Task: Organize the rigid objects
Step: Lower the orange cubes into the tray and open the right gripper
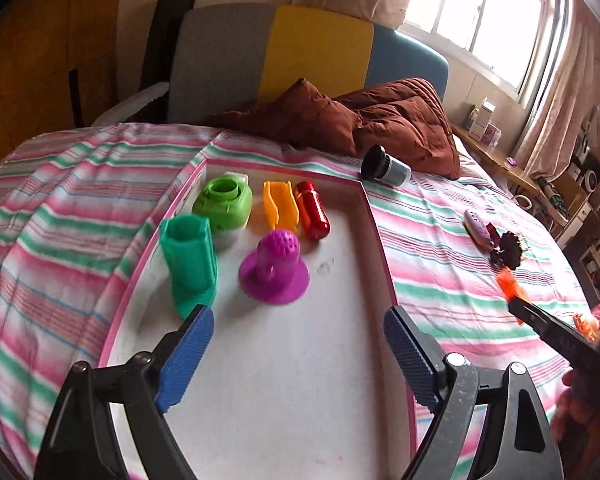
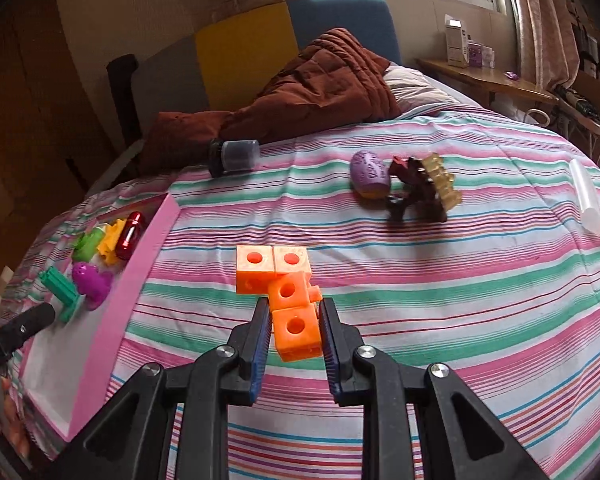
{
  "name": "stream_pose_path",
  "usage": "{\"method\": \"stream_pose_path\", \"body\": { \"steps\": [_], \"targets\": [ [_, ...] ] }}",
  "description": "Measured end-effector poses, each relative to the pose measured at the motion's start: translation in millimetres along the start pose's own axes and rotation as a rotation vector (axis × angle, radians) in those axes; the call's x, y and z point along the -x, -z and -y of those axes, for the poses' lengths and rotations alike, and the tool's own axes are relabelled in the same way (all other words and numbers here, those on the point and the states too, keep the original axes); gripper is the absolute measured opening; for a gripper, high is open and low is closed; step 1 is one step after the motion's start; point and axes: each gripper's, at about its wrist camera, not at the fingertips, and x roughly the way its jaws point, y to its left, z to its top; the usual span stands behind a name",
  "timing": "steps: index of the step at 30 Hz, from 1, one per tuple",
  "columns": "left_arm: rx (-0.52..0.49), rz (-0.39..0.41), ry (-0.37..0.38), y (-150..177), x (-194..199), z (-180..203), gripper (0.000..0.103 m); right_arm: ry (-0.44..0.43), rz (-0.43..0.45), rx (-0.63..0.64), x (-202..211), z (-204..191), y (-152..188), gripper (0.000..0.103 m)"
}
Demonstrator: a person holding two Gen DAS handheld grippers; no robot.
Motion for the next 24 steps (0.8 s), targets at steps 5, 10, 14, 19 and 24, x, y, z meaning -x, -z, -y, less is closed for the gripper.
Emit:
{"method": "stream_pose_path", "body": {
  "steps": [5,10,14,19,24],
  "targets": [
    [0.008,0.017,0.003,12,14,-4,0.091,-0.066,-0.034,0.014,-6,-33,-3,0.023],
    [-0.021,0.036,-0.033,16,20,-6,0.092,-0.141,-0.067,0.034,-16,-76,-9,0.023],
    [-0.011,0.035,-0.042,18,22,-14,0.092,-0.174,-0.077,0.082,-23,-112,-17,0.023],
    [0.009,0.038,-0.064,20,25,-26,0.092,-0.173,-0.095,0.111,-35,-140,-26,0.023],
    [0.042,0.042,-0.081,22,29,-41,0.094,-0.153,-0.125,0.098,-55,-153,-36,0.023]
  ]
}}
